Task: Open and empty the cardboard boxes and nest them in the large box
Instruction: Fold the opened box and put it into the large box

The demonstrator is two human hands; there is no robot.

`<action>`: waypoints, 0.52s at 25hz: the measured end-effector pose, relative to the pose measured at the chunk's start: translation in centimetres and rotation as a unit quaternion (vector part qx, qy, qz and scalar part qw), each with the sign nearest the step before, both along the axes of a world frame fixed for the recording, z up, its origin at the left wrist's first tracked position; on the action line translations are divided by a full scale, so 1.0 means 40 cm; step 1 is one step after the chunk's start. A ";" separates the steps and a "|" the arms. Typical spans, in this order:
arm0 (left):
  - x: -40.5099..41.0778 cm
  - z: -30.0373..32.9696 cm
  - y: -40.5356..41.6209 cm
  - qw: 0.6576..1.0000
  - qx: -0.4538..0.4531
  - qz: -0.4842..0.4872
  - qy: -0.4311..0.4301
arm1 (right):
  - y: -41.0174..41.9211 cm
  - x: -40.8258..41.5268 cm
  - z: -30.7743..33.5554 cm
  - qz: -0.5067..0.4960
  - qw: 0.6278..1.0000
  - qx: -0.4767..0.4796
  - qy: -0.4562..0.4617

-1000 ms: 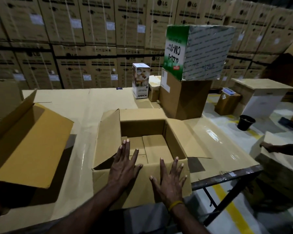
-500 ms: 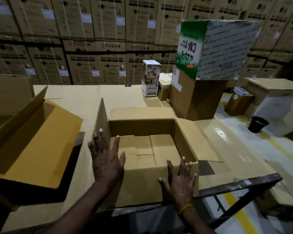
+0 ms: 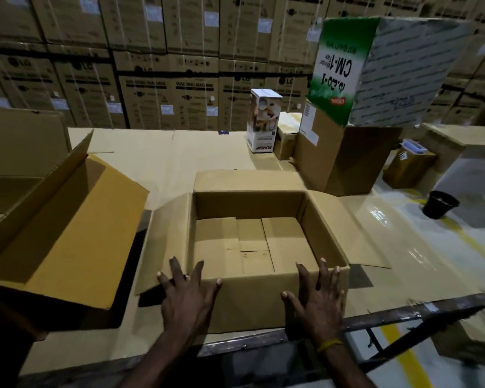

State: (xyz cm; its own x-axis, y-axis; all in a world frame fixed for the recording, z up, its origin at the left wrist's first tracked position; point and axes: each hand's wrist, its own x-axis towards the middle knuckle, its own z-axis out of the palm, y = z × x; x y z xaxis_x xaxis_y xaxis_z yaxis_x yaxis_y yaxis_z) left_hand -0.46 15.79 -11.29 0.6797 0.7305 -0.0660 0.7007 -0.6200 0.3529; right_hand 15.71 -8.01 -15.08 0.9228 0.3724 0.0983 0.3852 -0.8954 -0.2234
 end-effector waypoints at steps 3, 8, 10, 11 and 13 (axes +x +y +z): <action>-0.005 -0.023 -0.005 0.999 -0.035 -0.019 -0.035 | 0.007 0.005 -0.010 -0.010 1.000 0.018 0.001; -0.003 -0.069 0.009 0.990 -0.053 -0.028 -0.127 | 0.014 0.010 -0.035 -0.033 0.998 0.056 0.002; 0.000 -0.083 0.015 0.987 -0.053 -0.028 -0.152 | 0.016 0.011 -0.039 -0.037 0.997 0.063 -0.002; 0.002 -0.087 0.018 0.986 -0.054 -0.027 -0.157 | 0.017 0.009 -0.041 -0.039 0.997 0.066 -0.005; 0.007 -0.087 0.016 0.986 -0.058 -0.021 -0.157 | 0.017 0.002 -0.044 -0.044 0.996 0.073 -0.018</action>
State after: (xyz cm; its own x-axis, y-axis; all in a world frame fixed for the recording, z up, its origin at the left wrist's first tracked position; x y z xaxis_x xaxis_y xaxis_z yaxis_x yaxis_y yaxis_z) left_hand -0.18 16.41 -14.76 0.7094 0.7013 0.0707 0.5200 -0.5884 0.6191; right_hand 15.81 -7.31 -16.82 0.9463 0.2690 0.1796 0.3163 -0.8856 -0.3402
